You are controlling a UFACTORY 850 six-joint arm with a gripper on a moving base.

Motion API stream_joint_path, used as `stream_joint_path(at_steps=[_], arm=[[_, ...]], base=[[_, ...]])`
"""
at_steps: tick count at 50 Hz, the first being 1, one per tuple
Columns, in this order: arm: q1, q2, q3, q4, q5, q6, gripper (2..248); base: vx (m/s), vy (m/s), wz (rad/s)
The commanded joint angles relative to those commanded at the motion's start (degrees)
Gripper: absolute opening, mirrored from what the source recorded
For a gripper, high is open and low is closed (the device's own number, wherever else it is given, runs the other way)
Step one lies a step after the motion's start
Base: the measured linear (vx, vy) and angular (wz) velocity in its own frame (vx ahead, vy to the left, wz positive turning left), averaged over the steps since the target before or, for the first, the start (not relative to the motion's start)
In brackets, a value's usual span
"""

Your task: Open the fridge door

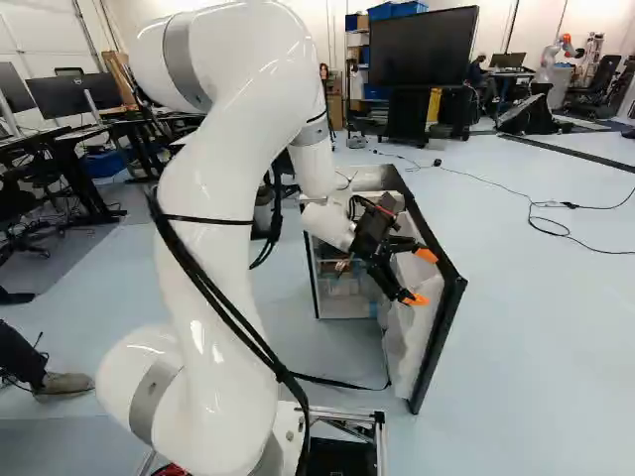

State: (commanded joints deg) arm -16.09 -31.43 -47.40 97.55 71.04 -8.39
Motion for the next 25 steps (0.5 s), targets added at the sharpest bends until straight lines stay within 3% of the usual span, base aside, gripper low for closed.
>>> stream_joint_path(at_steps=[17, 25], arm=[[-3.6, -3.2, -6.1, 0.0, 0.0, 0.0, 247], [-4.2, -3.7, -7.0, 0.0, 0.0, 0.0, 247]], base=[[0.0, 0.0, 0.0], [0.0, 0.0, 0.0]])
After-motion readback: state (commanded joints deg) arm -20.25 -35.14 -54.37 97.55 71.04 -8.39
